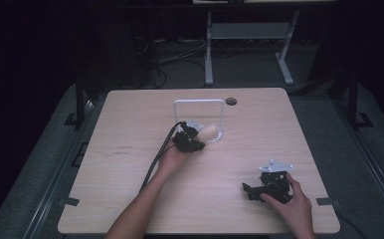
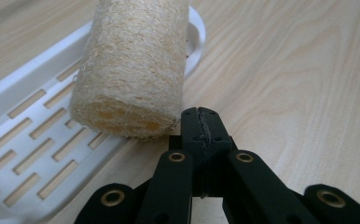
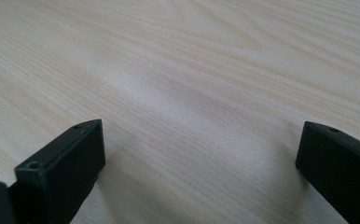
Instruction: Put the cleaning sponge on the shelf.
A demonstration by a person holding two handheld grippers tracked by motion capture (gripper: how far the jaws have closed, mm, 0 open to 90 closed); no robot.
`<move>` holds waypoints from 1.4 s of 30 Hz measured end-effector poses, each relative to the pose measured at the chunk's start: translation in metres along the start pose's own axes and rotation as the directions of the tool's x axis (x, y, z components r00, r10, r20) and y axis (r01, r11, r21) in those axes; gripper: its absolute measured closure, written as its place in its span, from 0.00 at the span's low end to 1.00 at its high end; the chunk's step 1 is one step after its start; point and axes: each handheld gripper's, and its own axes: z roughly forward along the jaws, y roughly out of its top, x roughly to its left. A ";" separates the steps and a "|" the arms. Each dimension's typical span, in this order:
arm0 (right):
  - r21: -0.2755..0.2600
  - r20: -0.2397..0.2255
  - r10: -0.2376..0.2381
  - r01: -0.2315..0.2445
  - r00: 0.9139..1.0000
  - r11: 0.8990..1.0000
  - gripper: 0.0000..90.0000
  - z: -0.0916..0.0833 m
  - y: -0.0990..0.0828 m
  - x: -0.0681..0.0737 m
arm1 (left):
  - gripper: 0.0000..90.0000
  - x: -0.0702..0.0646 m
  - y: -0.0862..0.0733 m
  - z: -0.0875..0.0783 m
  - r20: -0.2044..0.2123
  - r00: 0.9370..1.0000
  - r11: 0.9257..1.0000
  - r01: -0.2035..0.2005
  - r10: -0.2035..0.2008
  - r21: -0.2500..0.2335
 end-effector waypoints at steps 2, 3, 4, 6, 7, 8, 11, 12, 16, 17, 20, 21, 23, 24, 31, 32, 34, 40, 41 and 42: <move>0.000 0.000 0.000 0.000 1.000 1.000 0.01 0.000 0.000 0.000 | 1.00 0.002 0.000 -0.001 -0.011 1.000 1.000 -0.004 0.004 0.004; 0.000 0.000 0.000 0.000 1.000 1.000 0.01 0.000 0.000 0.000 | 1.00 0.003 0.000 -0.001 -0.015 1.000 1.000 -0.003 0.003 0.007; 0.000 0.000 0.000 0.000 1.000 1.000 0.01 0.000 0.000 0.000 | 1.00 0.004 0.001 -0.001 -0.019 1.000 1.000 0.006 -0.006 0.001; 0.000 0.000 0.000 0.000 1.000 1.000 0.01 0.000 0.000 0.000 | 1.00 0.006 0.001 -0.002 -0.029 1.000 1.000 0.010 -0.010 -0.001; 0.000 0.000 0.000 0.000 1.000 1.000 0.01 0.000 0.000 0.000 | 1.00 0.007 0.001 -0.003 -0.032 0.999 1.000 0.013 -0.013 -0.001; 0.000 0.000 0.000 0.000 1.000 1.000 0.01 0.000 0.000 0.000 | 1.00 0.009 0.001 -0.004 -0.035 0.999 1.000 0.011 -0.011 0.002; 0.000 0.000 0.000 0.000 1.000 1.000 0.01 0.000 0.000 0.000 | 1.00 0.012 0.001 -0.006 -0.045 0.999 1.000 0.014 -0.014 -0.001; 0.000 0.000 0.000 0.000 1.000 1.000 0.01 0.000 0.000 0.000 | 1.00 0.014 0.002 -0.007 -0.052 0.999 1.000 0.014 -0.014 0.001; 0.000 0.000 0.000 0.000 1.000 1.000 0.01 0.000 0.000 0.000 | 1.00 0.019 0.002 -0.009 -0.075 0.997 1.000 0.010 -0.009 0.007; 0.000 0.000 0.000 0.000 1.000 1.000 0.01 0.000 0.000 0.000 | 1.00 0.019 0.002 -0.008 -0.078 0.997 1.000 0.027 -0.027 -0.003; 0.000 0.000 0.000 0.000 1.000 1.000 0.01 0.000 0.000 0.000 | 1.00 0.021 0.003 -0.008 -0.092 0.995 1.000 0.024 -0.024 -0.001; 0.000 0.000 0.000 0.000 1.000 1.000 0.01 0.000 0.000 0.000 | 1.00 0.021 0.003 -0.008 -0.094 0.995 1.000 0.025 -0.025 -0.003; 0.000 0.000 0.000 0.000 1.000 1.000 0.01 0.000 0.000 0.000 | 1.00 0.022 0.004 -0.008 -0.099 0.995 1.000 0.029 -0.030 -0.006; 0.000 0.000 0.000 0.000 1.000 1.000 0.01 0.000 0.000 0.000 | 1.00 0.022 0.004 -0.008 -0.101 0.994 1.000 0.028 -0.028 -0.004; 0.000 0.000 0.000 0.000 1.000 1.000 0.01 0.000 0.000 0.000 | 1.00 0.022 0.003 -0.006 -0.102 0.994 1.000 0.031 -0.031 0.001; 0.000 0.000 0.000 0.000 1.000 1.000 0.01 0.000 0.000 0.000 | 1.00 0.021 0.004 -0.006 -0.097 0.995 1.000 0.031 -0.031 -0.004; 0.000 0.000 0.000 0.000 1.000 1.000 0.01 0.000 0.000 0.000 | 1.00 0.019 0.004 -0.007 -0.091 0.995 1.000 0.025 -0.025 0.001; 0.000 0.000 0.000 0.000 1.000 1.000 0.01 0.000 0.000 0.000 | 1.00 0.016 0.003 -0.012 -0.060 0.998 1.000 0.018 -0.018 0.003; 0.000 0.000 0.000 0.000 1.000 1.000 0.01 0.000 0.000 0.000 | 1.00 0.015 0.003 -0.013 -0.053 0.998 1.000 0.021 -0.021 0.001; 0.000 0.000 0.000 0.000 1.000 1.000 0.01 0.000 0.000 0.000 | 1.00 0.013 0.003 -0.014 -0.052 0.998 1.000 0.022 -0.022 -0.002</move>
